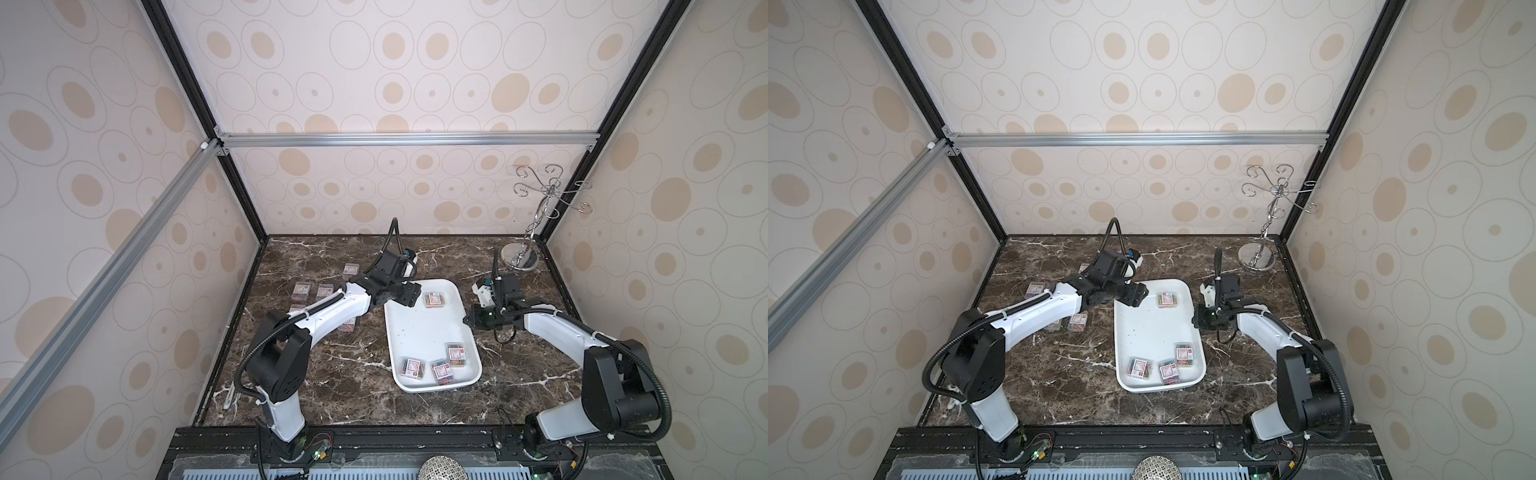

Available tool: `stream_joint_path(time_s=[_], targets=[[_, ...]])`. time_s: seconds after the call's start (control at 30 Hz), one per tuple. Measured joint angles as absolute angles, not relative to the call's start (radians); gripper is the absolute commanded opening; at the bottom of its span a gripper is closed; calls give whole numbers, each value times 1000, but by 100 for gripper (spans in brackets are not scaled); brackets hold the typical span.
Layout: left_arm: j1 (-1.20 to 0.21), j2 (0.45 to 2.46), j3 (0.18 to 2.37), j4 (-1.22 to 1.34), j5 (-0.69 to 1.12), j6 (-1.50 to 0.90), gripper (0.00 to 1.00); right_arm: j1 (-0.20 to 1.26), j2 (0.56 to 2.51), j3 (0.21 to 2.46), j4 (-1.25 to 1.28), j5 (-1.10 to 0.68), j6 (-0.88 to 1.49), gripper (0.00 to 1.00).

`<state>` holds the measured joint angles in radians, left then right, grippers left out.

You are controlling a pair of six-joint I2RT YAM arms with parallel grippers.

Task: Take the paper clips out of the storage box
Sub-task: Adjust the boxed paper clips in the storage box.

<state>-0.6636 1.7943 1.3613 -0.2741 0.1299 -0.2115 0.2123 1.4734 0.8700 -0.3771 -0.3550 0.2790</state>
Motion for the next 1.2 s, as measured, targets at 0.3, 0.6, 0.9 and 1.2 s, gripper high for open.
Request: stream_joint_path(time_s=[0.3,0.6,0.9,1.2], targets=[[-698,1954,1474,-276,176,-239,74,215,1473,873,-383,-345,272,8],[-723,2045,1551,-302,183,-274,74,215,1473,874,-384,-344,271,8],[-725,2102,1579,-323,175,-297,73,215,1473,874,-384,-344,271,8],[-725,2151,1589,-319,186,-302,72,215,1473,874,-384,-343,271,8]])
